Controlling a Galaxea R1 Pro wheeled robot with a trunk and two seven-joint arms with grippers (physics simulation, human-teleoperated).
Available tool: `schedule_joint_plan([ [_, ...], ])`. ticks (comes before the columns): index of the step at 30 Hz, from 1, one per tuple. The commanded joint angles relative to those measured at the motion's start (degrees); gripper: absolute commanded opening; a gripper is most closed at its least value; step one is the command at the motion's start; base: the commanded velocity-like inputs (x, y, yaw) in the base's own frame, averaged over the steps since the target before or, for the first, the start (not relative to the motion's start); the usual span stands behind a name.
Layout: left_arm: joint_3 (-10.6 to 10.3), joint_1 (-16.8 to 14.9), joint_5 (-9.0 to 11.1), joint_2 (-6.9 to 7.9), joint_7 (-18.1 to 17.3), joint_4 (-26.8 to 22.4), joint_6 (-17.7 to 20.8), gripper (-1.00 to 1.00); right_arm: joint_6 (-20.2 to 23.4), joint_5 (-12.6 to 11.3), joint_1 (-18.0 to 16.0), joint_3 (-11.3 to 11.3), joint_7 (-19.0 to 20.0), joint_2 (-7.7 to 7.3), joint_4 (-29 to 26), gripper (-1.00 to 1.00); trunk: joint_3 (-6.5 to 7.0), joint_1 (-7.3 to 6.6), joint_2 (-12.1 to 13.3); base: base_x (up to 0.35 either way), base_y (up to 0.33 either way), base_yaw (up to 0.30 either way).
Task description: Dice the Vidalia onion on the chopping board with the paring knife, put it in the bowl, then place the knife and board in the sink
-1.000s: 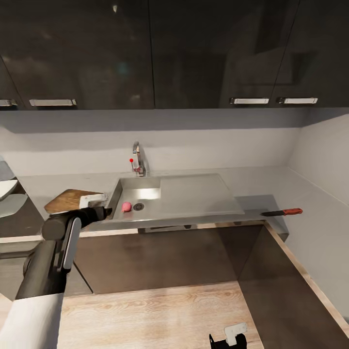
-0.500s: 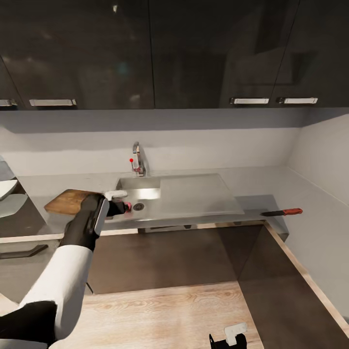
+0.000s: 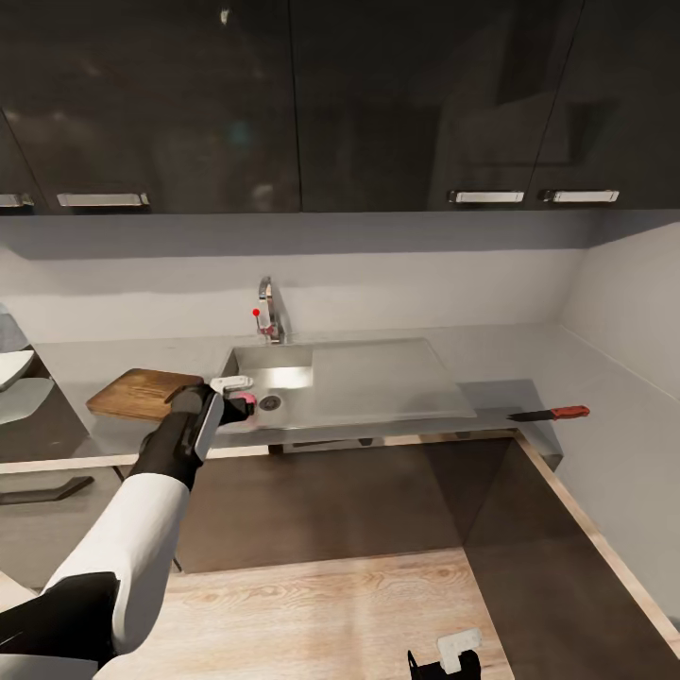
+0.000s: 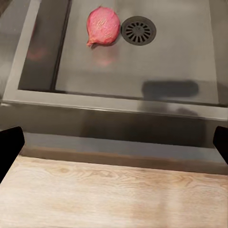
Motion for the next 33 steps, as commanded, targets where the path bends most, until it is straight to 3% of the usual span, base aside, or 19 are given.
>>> schedule_joint_plan([
  [1, 0.15, -0.05, 0.21, -0.03, 0.19, -0.08, 0.21, 1.0, -0.1, 0.59, -0.05, 0.06, -0.3, 0.0, 0.02, 1.0, -0.12, 0.03, -0.12, 0.0, 0.0, 0.0],
  [8, 0.09, -0.05, 0.31, 0.01, 0.19, 0.07, 0.24, 1.0, -0.1, 0.59, -0.05, 0.06, -0.3, 0.0, 0.04, 1.0, -0.12, 0.03, -0.12, 0.085, -0.014, 0.0],
  [23, 0.08, 0.02, 0.32, 0.09, 0.19, 0.41, 0.23, 1.0, -0.1, 0.59, -0.05, 0.07, -0.3, 0.0, 0.01, 1.0, -0.12, 0.03, -0.12, 0.307, -0.12, 0.0],
  [33, 0.08, 0.2, 0.22, 0.24, 0.17, 0.39, 0.16, 1.0, 0.08, 0.59, -0.05, 0.09, -0.3, 0.0, 0.02, 1.0, -0.55, 0.03, -0.12, 0.29, 0.124, 0.0],
])
